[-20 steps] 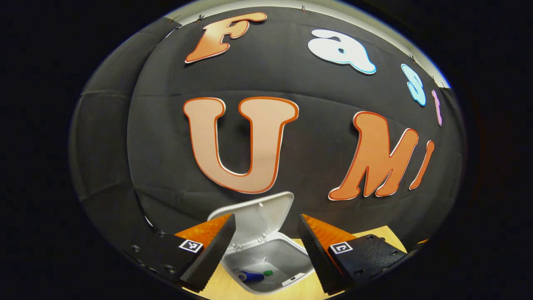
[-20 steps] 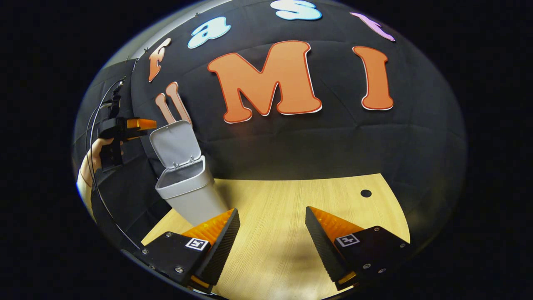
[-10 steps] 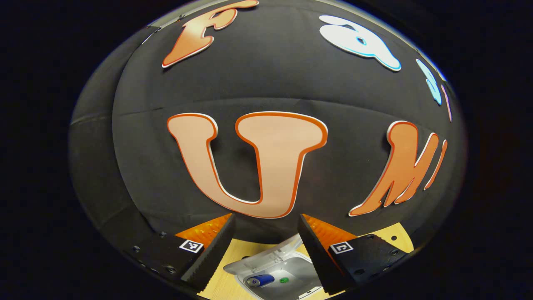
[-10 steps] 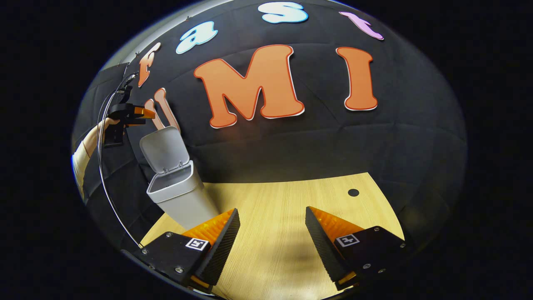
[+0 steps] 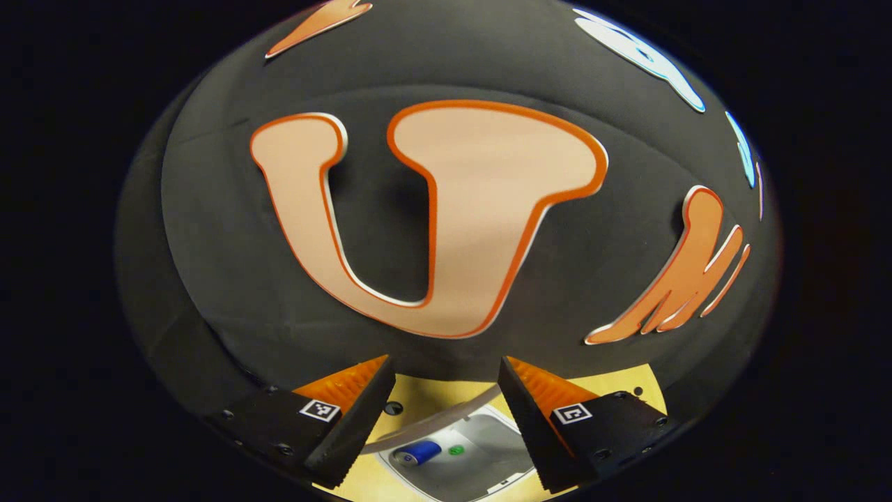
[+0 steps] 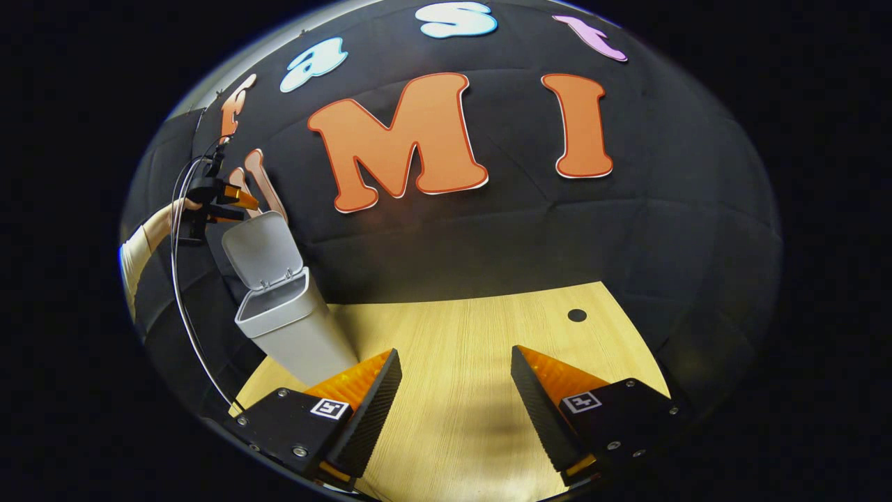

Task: Press the lid of the desktop garbage bin to open it, pick up the crumpled paper on the desktop and throw it into the bin, then pick up the pop can on the desktop and drop it into the bin, and finally close the garbage bin lid.

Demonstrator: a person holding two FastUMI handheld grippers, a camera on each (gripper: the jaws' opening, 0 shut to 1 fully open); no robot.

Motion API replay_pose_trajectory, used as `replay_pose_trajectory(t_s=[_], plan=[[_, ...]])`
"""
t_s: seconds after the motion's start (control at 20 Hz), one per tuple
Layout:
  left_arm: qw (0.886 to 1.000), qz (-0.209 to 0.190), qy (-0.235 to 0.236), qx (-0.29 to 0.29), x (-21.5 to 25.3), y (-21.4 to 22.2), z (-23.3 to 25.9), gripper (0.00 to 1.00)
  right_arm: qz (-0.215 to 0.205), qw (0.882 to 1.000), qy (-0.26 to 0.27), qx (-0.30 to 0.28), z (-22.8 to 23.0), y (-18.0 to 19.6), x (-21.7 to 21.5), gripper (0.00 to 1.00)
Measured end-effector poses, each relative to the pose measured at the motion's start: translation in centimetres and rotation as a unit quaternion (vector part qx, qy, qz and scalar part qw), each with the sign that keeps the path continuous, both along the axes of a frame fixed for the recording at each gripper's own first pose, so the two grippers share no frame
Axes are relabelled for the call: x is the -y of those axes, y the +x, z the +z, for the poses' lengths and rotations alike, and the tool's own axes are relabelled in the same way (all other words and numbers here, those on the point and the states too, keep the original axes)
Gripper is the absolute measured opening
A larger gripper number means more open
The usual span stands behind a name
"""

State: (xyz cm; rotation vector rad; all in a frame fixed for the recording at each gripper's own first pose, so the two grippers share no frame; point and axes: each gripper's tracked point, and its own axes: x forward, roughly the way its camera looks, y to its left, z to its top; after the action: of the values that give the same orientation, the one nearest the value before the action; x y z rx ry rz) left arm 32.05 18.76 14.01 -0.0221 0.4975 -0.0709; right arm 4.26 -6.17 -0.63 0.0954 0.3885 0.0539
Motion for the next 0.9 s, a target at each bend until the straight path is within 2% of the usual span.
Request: replay_pose_trajectory(t_s=[0.05, 0.15, 0.4, 0.65, 0.9], plan=[[1.0, 0.002, 0.01, -0.003, -0.3, 0.0, -0.4, 0.95, 0.002, 1.0, 0.004, -0.001, 0.0, 0.0, -0.1, 0.95], [1.0, -0.001, 0.0, -0.004, 0.2, -0.3, -0.3, 0.95, 0.008, 1.0, 0.009, -0.002, -0.1, 0.0, -0.5, 0.95], [0.999, -0.034, -0.008, -0.024, 1.6, -2.9, -1.1, 0.95, 0.019, 1.0, 0.013, -0.006, -0.5, 0.2, -1.1, 0.95], [0.997, -0.072, -0.016, -0.038, 4.3, -5.8, -4.0, 0.96, 0.026, 0.999, 0.021, -0.007, -0.7, 0.5, -1.6, 0.95], [0.994, -0.093, -0.02, -0.059, 6.5, -9.3, -8.4, 0.99, 0.04, 0.999, 0.028, -0.012, -1.3, 0.8, -2.4, 0.95]])
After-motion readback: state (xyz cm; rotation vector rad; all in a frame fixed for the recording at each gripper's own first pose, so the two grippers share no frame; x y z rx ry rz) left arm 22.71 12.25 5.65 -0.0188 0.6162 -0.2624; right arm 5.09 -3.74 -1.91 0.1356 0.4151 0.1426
